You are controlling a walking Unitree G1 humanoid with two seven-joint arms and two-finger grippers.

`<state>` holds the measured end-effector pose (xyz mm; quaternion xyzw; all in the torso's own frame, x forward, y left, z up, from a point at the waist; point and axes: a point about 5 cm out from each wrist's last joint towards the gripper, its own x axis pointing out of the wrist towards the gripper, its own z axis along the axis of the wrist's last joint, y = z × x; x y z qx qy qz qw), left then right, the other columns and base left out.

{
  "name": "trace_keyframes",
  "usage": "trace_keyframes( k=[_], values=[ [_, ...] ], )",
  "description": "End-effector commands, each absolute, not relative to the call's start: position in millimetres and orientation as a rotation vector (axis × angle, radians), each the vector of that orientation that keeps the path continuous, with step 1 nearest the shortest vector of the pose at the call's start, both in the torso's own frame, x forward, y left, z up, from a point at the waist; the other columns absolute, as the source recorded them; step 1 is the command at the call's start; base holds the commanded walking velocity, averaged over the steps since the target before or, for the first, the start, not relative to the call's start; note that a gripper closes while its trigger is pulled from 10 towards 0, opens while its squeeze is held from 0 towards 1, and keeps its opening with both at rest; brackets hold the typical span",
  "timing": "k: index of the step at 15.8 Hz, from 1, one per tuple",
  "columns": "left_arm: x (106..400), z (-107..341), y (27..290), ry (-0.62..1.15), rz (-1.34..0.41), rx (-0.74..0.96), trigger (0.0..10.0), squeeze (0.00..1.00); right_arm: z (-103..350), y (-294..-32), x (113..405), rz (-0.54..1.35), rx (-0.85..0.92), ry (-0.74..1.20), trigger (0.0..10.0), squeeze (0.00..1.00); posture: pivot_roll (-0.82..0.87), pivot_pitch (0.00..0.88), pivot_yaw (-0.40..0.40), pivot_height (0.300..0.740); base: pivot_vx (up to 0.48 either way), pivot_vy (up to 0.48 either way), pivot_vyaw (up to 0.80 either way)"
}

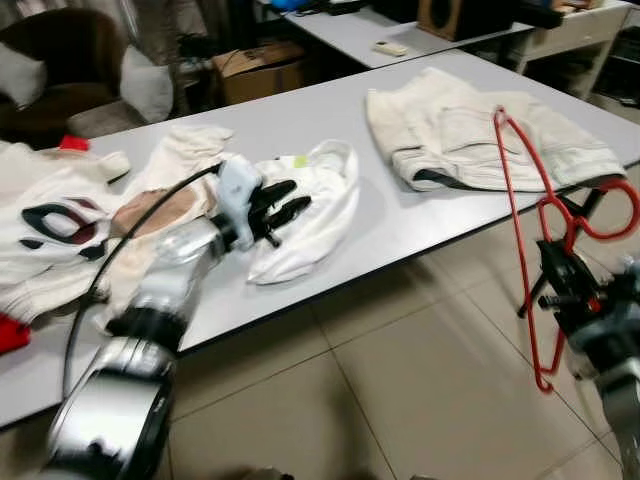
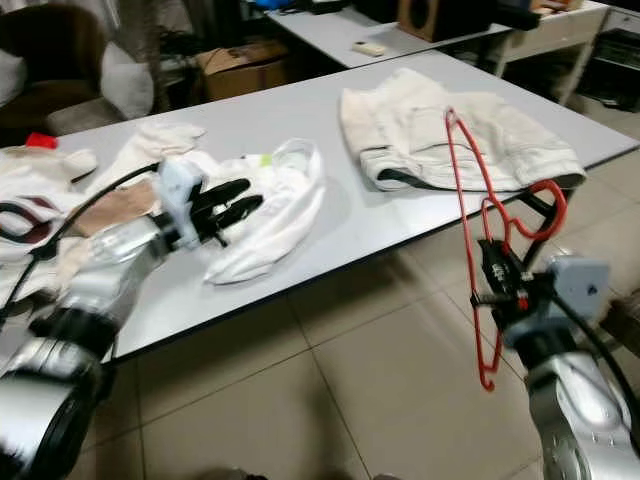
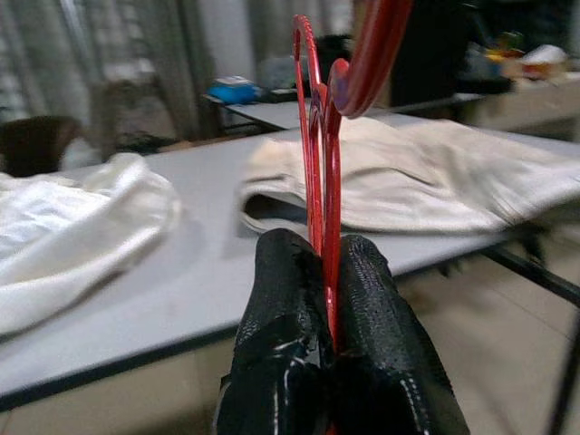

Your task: Hang hanger

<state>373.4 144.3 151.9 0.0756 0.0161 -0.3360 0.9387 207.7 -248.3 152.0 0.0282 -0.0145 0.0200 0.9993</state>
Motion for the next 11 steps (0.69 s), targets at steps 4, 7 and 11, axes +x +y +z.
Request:
trace_keyframes(
  k=[4,7,11],
  values=[
    [384,137,138,0.186,-0.539,0.175,10.0,0.00,146,-245,197,-0.055,0.066,0.017,10.0,0.00,-0.31,0.000,0.146,0.740,0.000,0.000,0.00],
    [389,130,153,0.228,-0.354,0.350,10.0,0.00,146,-236,190,-0.054,0.081,0.022,10.0,0.00,-0.35,0.000,0.162,0.740,0.000,0.000,0.00],
    [388,126,169,0.255,-0.241,0.380,7.3,0.00,146,-229,189,-0.033,0.102,0.024,10.0,0.00,-0.35,0.000,0.161,0.740,0.000,0.000,0.00]
  ],
)
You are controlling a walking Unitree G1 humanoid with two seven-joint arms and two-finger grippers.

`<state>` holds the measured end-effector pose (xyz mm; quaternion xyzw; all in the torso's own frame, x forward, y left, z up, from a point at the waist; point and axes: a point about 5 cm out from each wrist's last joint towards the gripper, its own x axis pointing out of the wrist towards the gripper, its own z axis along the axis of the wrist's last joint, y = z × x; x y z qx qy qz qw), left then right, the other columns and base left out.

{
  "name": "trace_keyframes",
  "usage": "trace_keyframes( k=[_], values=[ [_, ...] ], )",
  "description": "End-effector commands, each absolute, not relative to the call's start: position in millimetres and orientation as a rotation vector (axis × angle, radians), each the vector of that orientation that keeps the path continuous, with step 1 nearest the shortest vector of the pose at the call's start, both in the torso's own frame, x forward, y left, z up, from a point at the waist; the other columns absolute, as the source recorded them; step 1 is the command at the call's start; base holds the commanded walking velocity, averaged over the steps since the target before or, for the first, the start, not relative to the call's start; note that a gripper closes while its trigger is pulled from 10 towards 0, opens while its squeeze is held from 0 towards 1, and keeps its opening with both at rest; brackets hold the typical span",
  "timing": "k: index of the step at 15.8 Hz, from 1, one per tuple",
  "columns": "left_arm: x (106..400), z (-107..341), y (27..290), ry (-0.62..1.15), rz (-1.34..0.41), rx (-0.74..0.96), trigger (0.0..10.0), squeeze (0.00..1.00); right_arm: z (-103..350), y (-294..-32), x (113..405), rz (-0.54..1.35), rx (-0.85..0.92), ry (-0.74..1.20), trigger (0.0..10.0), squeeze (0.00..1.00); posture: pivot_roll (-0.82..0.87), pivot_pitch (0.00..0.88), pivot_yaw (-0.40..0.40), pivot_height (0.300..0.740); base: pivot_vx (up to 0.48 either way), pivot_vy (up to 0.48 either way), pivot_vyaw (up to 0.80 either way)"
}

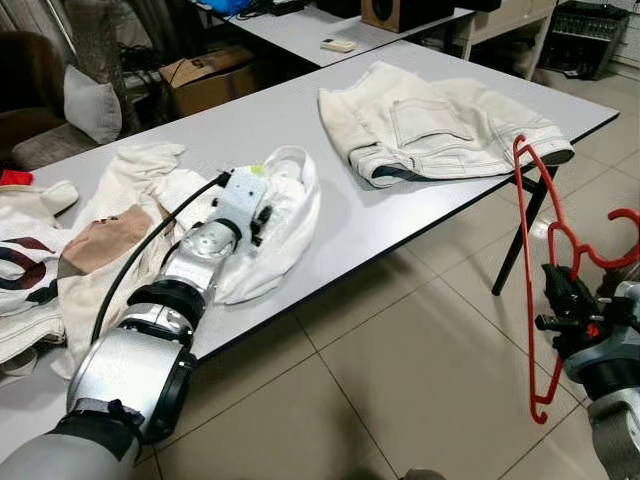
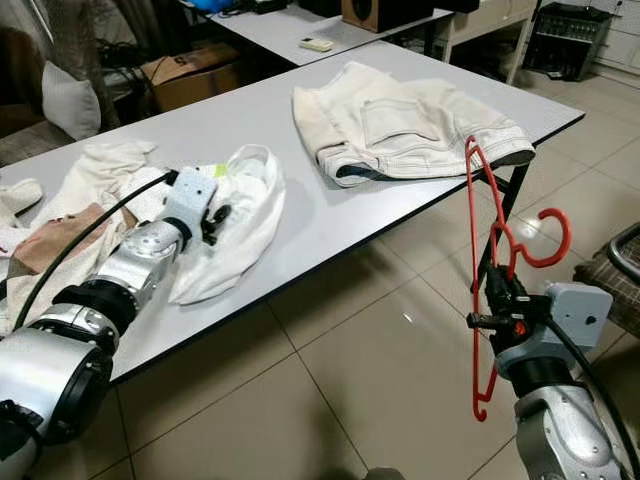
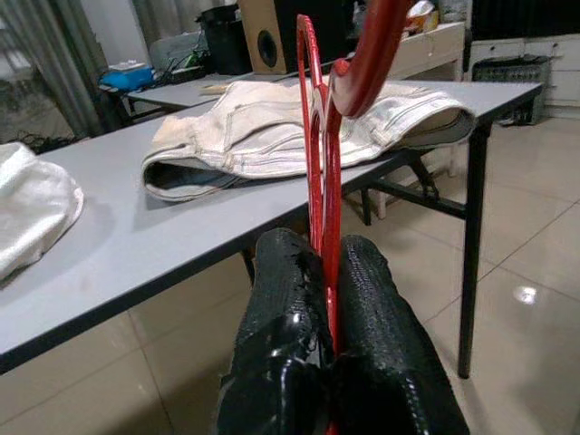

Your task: Hang hanger

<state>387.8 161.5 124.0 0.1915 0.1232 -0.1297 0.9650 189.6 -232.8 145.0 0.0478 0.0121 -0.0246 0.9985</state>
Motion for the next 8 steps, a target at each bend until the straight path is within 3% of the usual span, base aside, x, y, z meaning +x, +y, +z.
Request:
trace_keyframes(
  k=[1,2,8],
  values=[
    [388,125,168,0.260,-0.254,0.375,2.5,0.00,146,-227,190,-0.028,0.106,0.024,10.0,0.00,-0.35,0.000,0.160,0.740,0.000,0.000,0.00],
    [387,123,167,0.268,-0.266,0.371,0.0,0.00,146,-226,191,-0.023,0.105,0.025,10.0,0.00,-0.35,0.000,0.158,0.740,0.000,0.000,0.00],
    [382,111,166,0.315,-0.261,0.364,0.0,0.00,147,-219,195,0.003,0.107,0.023,10.0,0.00,-0.35,0.000,0.156,0.740,0.000,0.000,0.00]
  ],
)
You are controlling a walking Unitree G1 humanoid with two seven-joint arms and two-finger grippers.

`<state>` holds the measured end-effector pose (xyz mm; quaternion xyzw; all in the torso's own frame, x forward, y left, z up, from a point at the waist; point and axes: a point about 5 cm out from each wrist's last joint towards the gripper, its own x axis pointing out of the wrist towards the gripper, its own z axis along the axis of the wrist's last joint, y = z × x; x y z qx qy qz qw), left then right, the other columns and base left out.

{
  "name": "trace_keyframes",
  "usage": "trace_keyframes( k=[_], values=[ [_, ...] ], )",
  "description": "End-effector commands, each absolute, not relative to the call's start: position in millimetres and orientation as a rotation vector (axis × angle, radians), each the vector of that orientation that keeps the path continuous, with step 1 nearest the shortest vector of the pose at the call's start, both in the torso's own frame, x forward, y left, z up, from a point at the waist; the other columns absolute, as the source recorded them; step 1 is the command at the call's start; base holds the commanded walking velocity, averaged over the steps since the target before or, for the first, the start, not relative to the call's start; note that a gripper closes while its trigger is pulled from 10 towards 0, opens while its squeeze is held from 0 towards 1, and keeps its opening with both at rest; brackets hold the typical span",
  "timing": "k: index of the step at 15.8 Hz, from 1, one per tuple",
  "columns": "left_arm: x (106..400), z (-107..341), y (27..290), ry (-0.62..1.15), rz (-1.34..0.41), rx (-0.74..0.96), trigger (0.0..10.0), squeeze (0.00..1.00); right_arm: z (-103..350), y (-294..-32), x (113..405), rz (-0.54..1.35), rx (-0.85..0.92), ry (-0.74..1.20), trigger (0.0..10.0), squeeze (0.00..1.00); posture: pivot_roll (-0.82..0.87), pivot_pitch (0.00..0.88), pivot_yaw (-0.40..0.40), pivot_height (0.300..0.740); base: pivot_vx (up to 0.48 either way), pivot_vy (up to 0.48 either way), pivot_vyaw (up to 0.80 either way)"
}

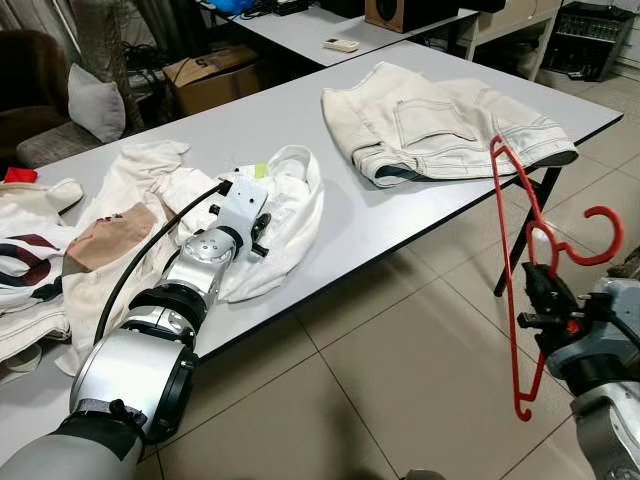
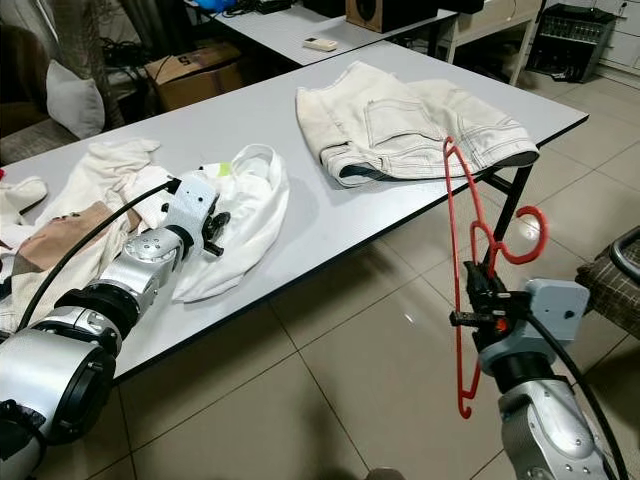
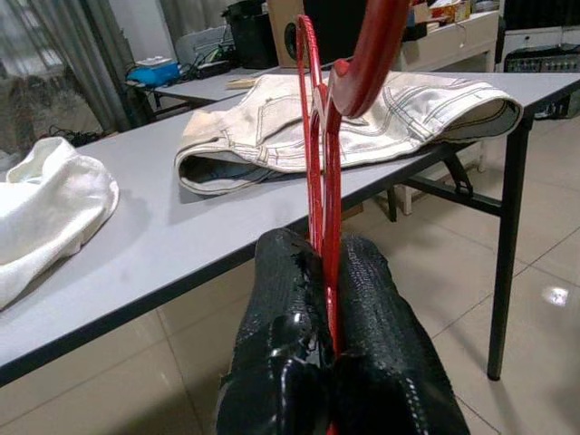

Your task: Hang hanger

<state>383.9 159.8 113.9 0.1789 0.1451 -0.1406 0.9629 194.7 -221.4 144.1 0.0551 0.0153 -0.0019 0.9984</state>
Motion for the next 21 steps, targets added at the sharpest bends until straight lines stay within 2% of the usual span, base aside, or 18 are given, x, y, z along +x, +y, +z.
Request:
trace_keyframes(
  k=[1,7,13,17,18,20,21],
  values=[
    [383,111,168,0.309,-0.250,0.368,0.0,0.00,148,-219,195,0.003,0.107,0.019,10.0,0.00,-0.35,0.000,0.157,0.740,0.000,0.000,0.00],
    [385,119,176,0.269,-0.201,0.390,0.0,0.00,151,-217,198,0.035,0.099,0.013,10.0,0.00,-0.36,0.000,0.152,0.740,0.000,0.000,0.00],
    [384,119,174,0.256,-0.242,0.331,0.0,0.00,152,-216,203,0.050,0.095,0.009,10.0,0.00,-0.35,0.000,0.143,0.740,0.000,0.000,0.00],
    [395,187,178,-0.112,-0.421,0.403,0.0,0.00,155,-221,206,0.026,0.086,-0.014,10.0,0.00,-0.33,0.000,0.137,0.740,0.000,0.000,0.00],
    [393,222,187,-0.290,-0.457,0.481,0.0,0.00,155,-225,205,0.007,0.086,-0.017,10.0,0.00,-0.32,0.000,0.132,0.740,0.000,0.000,0.00],
    [378,269,200,-0.559,-0.494,0.594,0.0,0.00,154,-227,205,-0.007,0.095,-0.018,10.0,0.00,-0.30,0.000,0.120,0.740,0.000,0.000,0.00],
    [365,270,203,-0.630,-0.529,0.702,0.0,0.00,153,-225,206,-0.003,0.097,-0.014,10.0,0.00,-0.29,0.000,0.117,0.740,0.000,0.000,0.00]
  ],
)
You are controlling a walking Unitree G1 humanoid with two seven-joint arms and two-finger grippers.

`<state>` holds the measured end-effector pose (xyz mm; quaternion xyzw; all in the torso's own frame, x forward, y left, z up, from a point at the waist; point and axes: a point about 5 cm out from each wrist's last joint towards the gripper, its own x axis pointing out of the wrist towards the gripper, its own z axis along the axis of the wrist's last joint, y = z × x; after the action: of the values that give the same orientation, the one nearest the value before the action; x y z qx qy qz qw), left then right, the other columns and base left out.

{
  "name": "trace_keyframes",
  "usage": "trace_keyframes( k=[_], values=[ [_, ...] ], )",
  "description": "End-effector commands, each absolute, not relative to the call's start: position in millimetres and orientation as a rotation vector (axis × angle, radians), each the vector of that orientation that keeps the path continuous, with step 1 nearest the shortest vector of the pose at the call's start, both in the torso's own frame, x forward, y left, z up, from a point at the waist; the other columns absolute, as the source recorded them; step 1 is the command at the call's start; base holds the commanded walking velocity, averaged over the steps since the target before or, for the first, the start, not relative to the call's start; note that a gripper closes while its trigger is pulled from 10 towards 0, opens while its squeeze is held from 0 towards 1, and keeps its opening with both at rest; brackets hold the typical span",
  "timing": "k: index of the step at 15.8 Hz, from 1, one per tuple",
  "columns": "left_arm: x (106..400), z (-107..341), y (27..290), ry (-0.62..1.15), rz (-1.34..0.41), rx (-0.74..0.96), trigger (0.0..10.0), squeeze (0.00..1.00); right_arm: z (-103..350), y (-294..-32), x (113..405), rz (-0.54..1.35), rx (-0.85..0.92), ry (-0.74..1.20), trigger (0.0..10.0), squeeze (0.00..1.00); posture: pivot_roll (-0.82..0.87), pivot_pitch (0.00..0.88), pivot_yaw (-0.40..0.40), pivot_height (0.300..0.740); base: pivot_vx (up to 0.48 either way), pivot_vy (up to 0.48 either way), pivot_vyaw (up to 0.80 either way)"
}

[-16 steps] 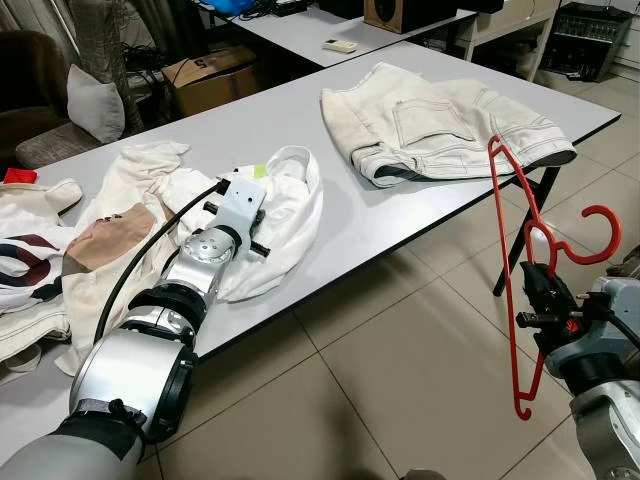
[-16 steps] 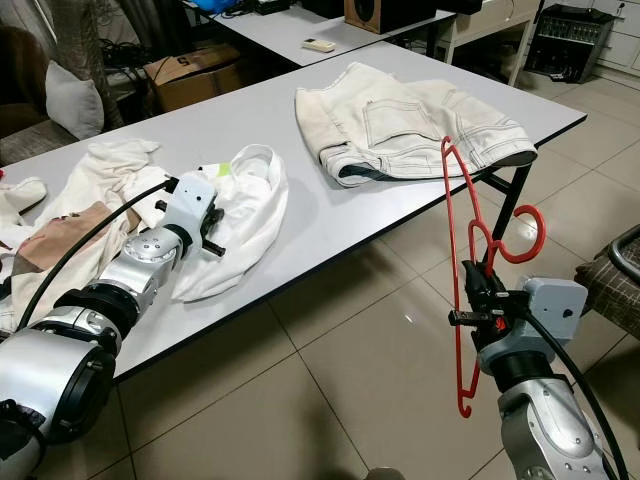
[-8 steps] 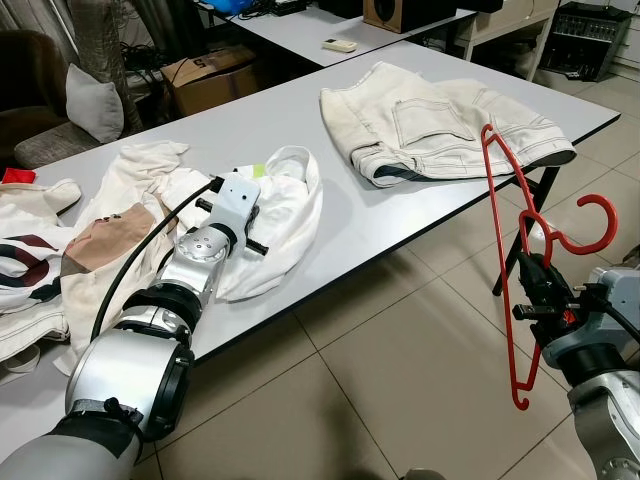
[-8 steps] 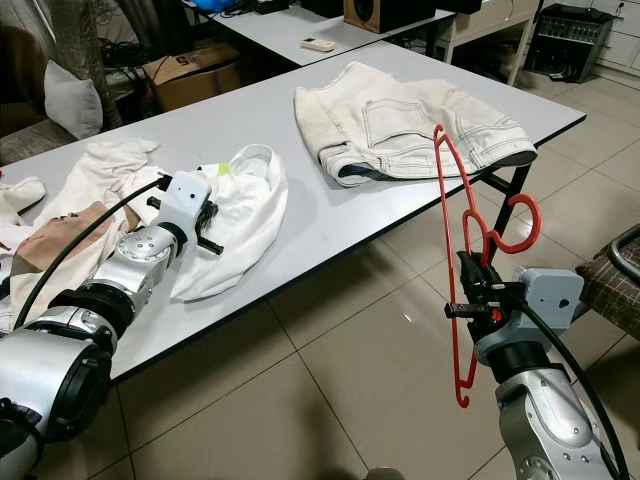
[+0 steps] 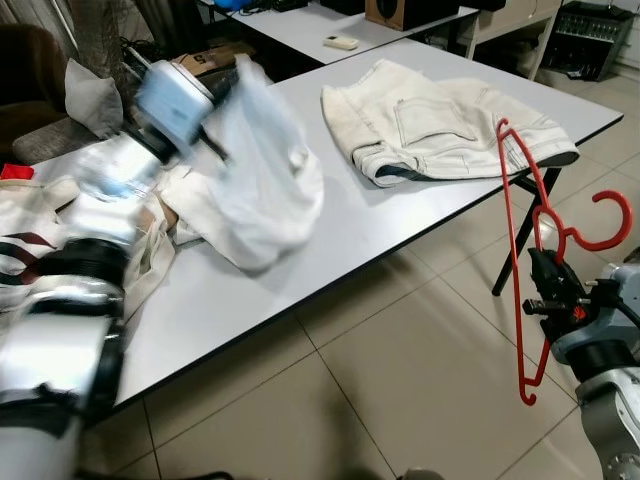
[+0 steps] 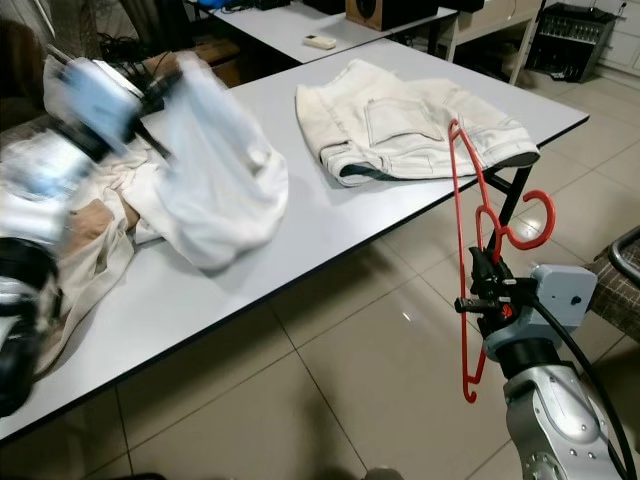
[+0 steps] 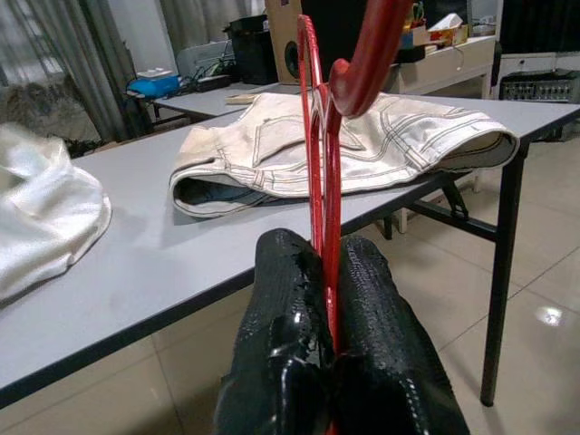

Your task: Hang hanger

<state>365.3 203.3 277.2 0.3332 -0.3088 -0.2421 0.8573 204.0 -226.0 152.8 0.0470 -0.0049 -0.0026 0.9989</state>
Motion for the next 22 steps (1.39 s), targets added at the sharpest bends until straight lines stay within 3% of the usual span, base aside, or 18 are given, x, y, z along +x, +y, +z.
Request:
trace_keyframes(
  k=[1,3,6,7,8,11,12,13,17,20,21,22],
  values=[
    [354,253,203,-0.618,-0.595,0.794,0.0,0.00,152,-223,207,0.001,0.102,-0.012,10.0,0.00,-0.28,0.000,0.115,0.740,0.000,0.000,0.00],
    [326,182,212,-0.420,-0.739,0.861,0.0,0.00,150,-218,210,0.015,0.113,-0.008,10.0,0.00,-0.27,0.000,0.105,0.740,0.000,0.000,0.00],
    [311,137,241,-0.148,-0.695,0.810,0.0,0.00,149,-216,212,0.031,0.119,-0.003,10.0,0.00,-0.25,0.000,0.093,0.740,0.000,0.000,0.00],
    [310,118,254,0.008,-0.644,0.821,2.4,0.00,148,-215,214,0.041,0.121,0.000,10.0,0.00,-0.24,0.000,0.090,0.740,0.000,0.000,0.00],
    [314,110,268,0.124,-0.523,0.793,10.0,0.00,147,-213,215,0.053,0.122,0.001,10.0,0.00,-0.24,0.000,0.092,0.740,0.000,0.000,0.00],
    [327,123,278,0.164,-0.374,0.661,10.0,0.00,147,-211,215,0.060,0.128,-0.002,10.0,0.00,-0.24,0.000,0.102,0.740,0.000,0.000,0.00],
    [333,129,275,0.157,-0.369,0.559,10.0,0.20,147,-211,214,0.061,0.128,0.000,10.0,0.00,-0.25,0.000,0.109,0.740,0.000,0.000,0.00],
    [338,137,259,0.123,-0.472,0.502,10.0,1.00,146,-216,210,0.041,0.120,0.005,10.0,0.00,-0.26,0.000,0.125,0.740,0.000,0.000,0.00],
    [346,170,234,-0.066,-0.625,0.491,10.0,1.00,143,-226,201,-0.012,0.114,0.024,10.0,0.00,-0.28,0.000,0.144,0.740,0.000,0.000,0.00],
    [360,187,224,-0.087,-0.605,0.437,10.0,1.00,144,-230,197,-0.040,0.109,0.027,10.0,0.00,-0.30,0.000,0.156,0.740,0.000,0.000,0.00],
    [364,189,222,-0.088,-0.570,0.488,10.0,1.00,144,-230,196,-0.043,0.110,0.026,10.0,0.00,-0.30,0.000,0.158,0.740,0.000,0.000,0.00],
    [362,191,203,-0.131,-0.680,0.465,10.0,1.00,144,-229,195,-0.042,0.108,0.030,10.0,0.00,-0.30,0.000,0.158,0.740,0.000,0.000,0.00]
  ],
)
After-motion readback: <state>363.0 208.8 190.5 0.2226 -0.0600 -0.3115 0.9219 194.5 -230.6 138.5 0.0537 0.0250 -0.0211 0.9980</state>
